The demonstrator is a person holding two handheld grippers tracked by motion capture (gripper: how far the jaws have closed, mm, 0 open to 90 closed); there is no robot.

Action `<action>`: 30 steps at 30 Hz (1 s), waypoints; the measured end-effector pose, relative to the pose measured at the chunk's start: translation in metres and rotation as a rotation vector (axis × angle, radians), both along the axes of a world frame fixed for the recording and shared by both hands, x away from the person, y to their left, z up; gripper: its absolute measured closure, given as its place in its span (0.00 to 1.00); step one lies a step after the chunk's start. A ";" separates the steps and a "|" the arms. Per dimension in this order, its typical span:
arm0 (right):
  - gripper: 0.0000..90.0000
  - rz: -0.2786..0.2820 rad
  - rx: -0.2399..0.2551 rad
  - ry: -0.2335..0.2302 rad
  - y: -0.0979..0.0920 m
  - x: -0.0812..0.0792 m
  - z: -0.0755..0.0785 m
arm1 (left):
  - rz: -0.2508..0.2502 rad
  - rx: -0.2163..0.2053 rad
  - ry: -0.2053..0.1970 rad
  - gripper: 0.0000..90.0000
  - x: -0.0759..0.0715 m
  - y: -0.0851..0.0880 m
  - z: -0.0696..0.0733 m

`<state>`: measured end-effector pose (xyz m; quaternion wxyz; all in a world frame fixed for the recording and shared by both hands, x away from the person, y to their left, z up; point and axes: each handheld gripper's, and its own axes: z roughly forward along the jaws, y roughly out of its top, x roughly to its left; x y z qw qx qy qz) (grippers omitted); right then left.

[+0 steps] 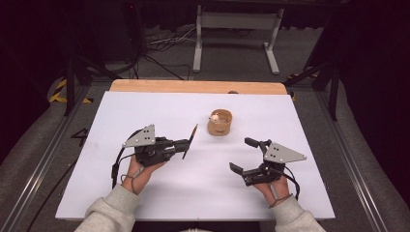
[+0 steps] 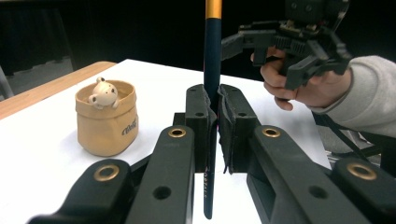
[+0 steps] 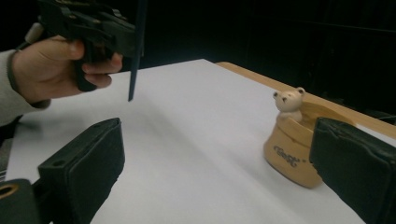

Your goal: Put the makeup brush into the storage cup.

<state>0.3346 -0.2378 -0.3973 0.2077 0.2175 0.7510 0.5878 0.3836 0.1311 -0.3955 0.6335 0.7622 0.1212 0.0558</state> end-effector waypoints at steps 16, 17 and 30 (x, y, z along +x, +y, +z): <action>0.23 0.097 0.013 -0.003 0.056 0.014 0.034 | 0.000 0.023 -0.008 0.92 -0.001 -0.003 -0.003; 0.25 0.102 0.006 -0.001 0.059 0.015 0.036 | 0.000 0.023 -0.008 0.92 -0.001 -0.003 -0.003; 0.46 0.154 0.018 0.050 0.090 0.030 0.042 | -0.008 0.026 -0.001 0.92 -0.001 -0.005 -0.005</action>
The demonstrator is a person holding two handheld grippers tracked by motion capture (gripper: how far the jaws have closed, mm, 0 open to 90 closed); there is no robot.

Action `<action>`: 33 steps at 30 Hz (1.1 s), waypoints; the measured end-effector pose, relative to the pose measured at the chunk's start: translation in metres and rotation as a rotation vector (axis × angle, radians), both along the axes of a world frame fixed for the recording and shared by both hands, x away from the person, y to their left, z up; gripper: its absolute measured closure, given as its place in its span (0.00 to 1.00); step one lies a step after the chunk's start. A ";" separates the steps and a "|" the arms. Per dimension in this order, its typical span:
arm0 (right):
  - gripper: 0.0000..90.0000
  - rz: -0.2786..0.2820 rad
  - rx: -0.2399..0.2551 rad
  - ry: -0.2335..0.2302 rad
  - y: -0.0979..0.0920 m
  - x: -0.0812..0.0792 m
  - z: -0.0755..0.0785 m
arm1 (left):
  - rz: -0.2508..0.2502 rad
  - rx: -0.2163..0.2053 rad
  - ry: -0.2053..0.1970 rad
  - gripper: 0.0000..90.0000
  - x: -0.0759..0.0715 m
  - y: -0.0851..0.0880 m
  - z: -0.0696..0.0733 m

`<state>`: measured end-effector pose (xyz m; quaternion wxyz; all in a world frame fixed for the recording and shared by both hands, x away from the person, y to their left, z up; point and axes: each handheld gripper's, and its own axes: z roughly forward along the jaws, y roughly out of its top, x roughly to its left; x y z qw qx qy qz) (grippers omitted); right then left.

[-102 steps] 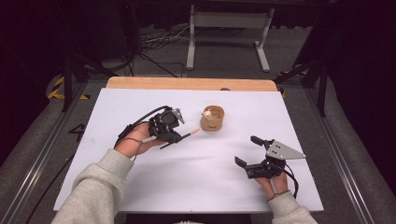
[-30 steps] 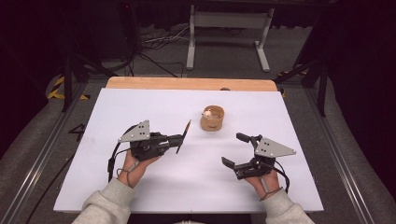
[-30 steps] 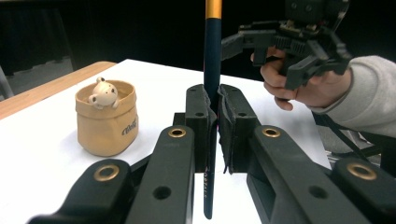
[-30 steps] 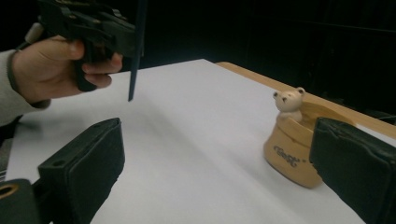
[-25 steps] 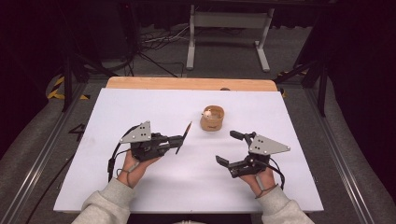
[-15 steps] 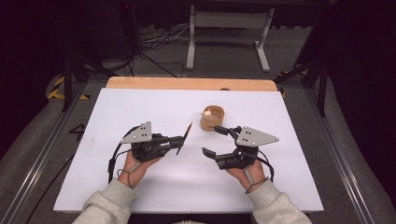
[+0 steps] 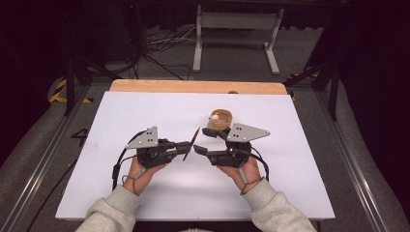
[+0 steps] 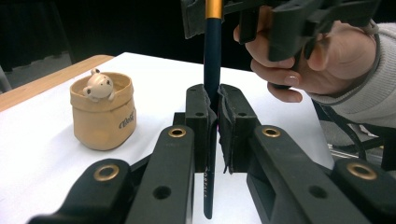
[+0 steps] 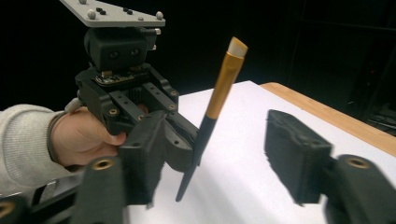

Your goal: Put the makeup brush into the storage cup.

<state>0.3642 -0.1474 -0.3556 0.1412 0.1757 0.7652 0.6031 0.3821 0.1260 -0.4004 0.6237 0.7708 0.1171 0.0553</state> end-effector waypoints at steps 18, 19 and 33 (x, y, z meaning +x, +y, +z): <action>0.89 0.035 0.003 0.025 0.009 0.004 -0.001 | -0.005 0.014 -0.014 0.92 0.000 -0.003 -0.002; 0.89 0.035 0.003 0.025 0.009 0.004 -0.001 | -0.004 0.013 -0.013 0.92 0.000 -0.003 -0.002; 0.93 0.052 0.023 0.057 0.009 0.008 -0.002 | 0.009 0.025 -0.022 0.91 -0.002 -0.004 -0.002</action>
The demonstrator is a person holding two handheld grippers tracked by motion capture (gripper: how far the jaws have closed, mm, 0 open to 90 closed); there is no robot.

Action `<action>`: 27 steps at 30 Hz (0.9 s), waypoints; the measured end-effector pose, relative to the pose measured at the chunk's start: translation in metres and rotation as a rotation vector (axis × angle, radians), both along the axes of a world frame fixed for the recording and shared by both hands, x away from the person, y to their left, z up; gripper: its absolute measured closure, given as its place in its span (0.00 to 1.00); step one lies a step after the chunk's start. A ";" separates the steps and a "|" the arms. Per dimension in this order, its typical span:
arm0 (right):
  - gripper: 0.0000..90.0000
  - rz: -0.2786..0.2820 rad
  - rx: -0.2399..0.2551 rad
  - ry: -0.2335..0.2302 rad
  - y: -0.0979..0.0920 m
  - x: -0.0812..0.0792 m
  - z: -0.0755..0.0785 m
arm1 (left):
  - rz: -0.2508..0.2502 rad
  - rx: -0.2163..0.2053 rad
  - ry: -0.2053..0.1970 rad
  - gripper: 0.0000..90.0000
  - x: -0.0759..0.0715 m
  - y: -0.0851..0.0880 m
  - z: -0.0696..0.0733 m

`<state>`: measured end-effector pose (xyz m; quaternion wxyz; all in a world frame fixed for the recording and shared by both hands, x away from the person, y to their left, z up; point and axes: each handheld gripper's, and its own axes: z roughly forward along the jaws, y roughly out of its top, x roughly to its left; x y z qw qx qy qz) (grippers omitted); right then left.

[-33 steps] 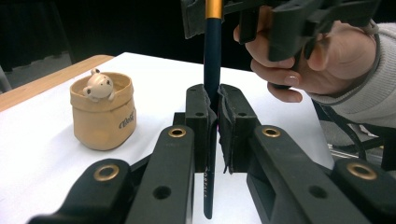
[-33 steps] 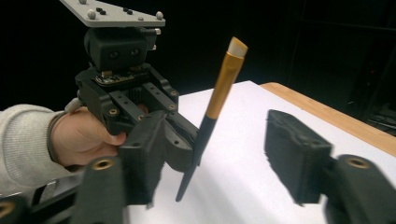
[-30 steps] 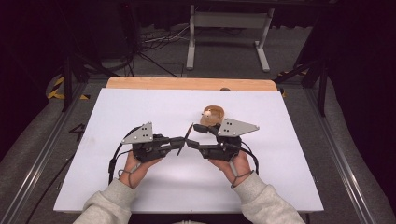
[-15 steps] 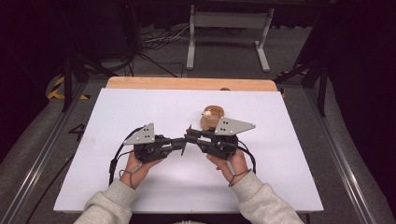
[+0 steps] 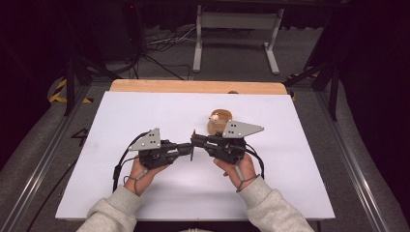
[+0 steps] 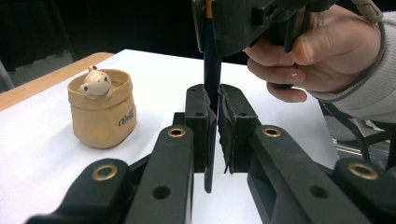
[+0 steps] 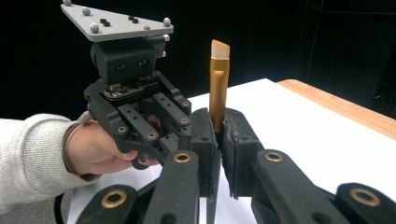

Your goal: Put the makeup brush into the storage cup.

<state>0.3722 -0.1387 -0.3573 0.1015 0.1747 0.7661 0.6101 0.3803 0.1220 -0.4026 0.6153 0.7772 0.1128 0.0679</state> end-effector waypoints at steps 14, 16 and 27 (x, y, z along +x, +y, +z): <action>0.93 -0.083 -0.008 -0.026 -0.017 0.013 0.021 | 0.058 -0.034 0.059 0.25 0.005 0.012 0.003; 0.93 -0.101 -0.013 -0.033 -0.020 0.016 0.026 | 0.069 -0.023 0.068 0.19 0.004 0.013 0.003; 0.93 -0.183 -0.022 -0.064 -0.037 0.033 0.045 | 0.104 -0.011 0.094 0.12 -0.001 0.038 -0.001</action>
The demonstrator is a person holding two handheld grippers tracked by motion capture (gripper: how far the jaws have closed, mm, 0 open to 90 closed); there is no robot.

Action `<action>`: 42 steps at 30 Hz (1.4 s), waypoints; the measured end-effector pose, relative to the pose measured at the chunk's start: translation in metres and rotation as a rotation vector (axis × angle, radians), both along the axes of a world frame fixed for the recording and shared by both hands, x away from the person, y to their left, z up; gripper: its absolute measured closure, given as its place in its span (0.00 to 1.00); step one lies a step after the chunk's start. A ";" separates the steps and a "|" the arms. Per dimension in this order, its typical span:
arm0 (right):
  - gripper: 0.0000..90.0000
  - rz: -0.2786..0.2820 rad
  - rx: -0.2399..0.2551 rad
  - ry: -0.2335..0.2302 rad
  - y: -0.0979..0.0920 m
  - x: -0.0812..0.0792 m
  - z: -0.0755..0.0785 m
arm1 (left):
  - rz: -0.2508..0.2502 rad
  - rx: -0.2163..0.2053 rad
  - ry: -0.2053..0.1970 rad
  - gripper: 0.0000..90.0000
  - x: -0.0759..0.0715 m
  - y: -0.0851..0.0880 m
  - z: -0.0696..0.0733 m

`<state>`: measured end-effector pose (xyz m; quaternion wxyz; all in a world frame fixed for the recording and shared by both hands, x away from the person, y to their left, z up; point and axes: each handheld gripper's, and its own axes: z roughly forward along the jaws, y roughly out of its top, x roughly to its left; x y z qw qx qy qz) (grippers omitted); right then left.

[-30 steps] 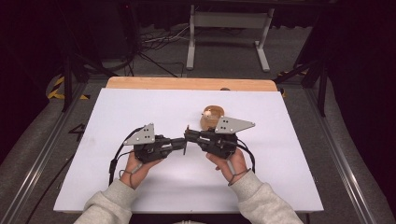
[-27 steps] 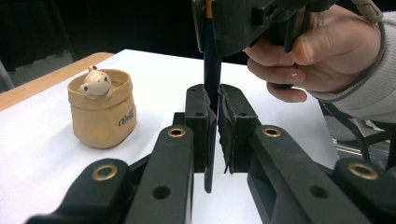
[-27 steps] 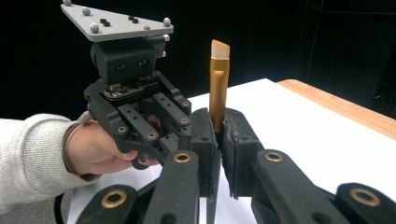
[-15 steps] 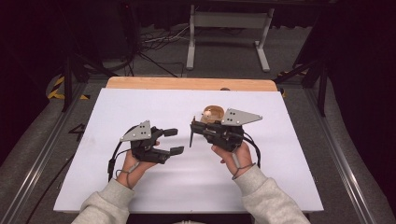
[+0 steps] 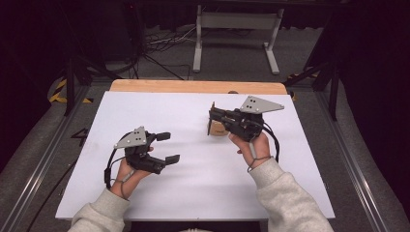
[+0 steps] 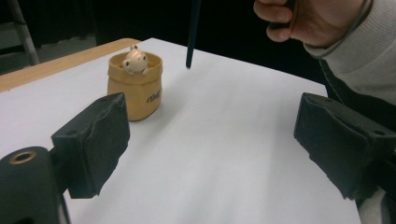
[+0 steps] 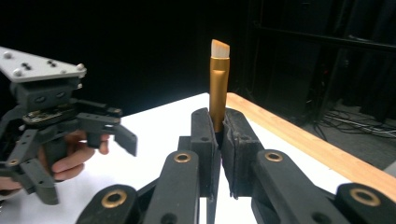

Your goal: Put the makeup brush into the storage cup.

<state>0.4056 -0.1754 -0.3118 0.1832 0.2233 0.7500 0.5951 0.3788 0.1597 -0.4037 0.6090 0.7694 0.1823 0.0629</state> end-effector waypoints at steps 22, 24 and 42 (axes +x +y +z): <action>0.93 -0.143 -0.025 -0.025 -0.017 0.033 0.014 | 0.025 0.020 0.025 0.05 -0.009 0.019 -0.009; 0.92 -0.153 -0.024 -0.025 -0.018 0.036 0.014 | 0.024 0.021 0.027 0.05 -0.010 0.020 -0.009; 0.92 -0.265 -0.021 -0.033 -0.034 0.056 0.009 | 0.036 0.029 0.042 0.05 -0.014 0.025 -0.013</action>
